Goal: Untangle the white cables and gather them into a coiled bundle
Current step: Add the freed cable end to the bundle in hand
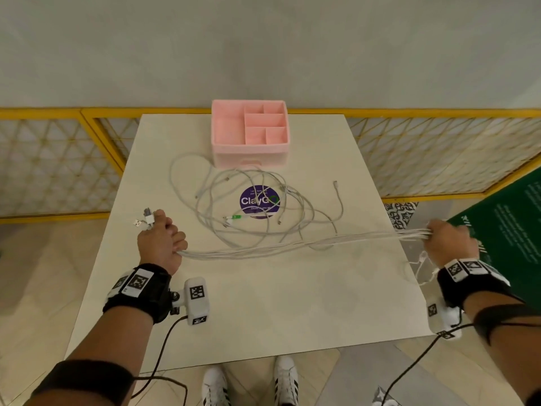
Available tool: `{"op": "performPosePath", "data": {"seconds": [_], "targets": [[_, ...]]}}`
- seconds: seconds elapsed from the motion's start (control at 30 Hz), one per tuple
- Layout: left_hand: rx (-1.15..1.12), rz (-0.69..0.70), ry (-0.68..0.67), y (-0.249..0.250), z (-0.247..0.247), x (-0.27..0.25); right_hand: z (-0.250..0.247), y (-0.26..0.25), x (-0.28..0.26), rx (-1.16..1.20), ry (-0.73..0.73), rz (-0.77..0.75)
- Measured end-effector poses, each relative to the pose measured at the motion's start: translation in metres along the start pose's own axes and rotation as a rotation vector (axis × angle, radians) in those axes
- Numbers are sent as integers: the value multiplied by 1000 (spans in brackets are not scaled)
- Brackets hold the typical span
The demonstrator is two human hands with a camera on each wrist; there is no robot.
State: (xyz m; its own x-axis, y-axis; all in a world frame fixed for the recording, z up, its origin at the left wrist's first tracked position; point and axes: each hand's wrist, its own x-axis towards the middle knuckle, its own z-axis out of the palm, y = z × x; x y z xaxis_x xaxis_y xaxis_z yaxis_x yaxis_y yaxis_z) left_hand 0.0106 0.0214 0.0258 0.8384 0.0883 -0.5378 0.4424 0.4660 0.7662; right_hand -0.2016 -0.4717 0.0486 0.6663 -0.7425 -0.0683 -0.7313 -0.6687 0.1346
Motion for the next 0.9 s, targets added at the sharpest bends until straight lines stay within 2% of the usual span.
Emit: {"op": "performPosePath", "data": {"seconds": [0.2,0.27,0.33,0.43,0.6,0.7,0.8,0.9], "targets": [[14,48,-35,8,12,-7,77,9,6,-108,-368,-39],[0,47,-62,9,20,-11,97,12,9,-113,-416,-48],[-20,53,-84,14,24,-11,83,1,0,-34,-392,-55],[-38,62,-79,24,23,-9,62,-3,-3,98,-332,12],[-28,54,-92,24,23,-12,59,7,-4,-133,-357,237],[-19,52,-91,20,26,-14,59,10,-4,0,-391,159],[-27,51,-76,21,25,-12,57,19,1,13,-377,164],[-31,44,-80,23,21,-9,51,35,9,246,-307,364]]}}
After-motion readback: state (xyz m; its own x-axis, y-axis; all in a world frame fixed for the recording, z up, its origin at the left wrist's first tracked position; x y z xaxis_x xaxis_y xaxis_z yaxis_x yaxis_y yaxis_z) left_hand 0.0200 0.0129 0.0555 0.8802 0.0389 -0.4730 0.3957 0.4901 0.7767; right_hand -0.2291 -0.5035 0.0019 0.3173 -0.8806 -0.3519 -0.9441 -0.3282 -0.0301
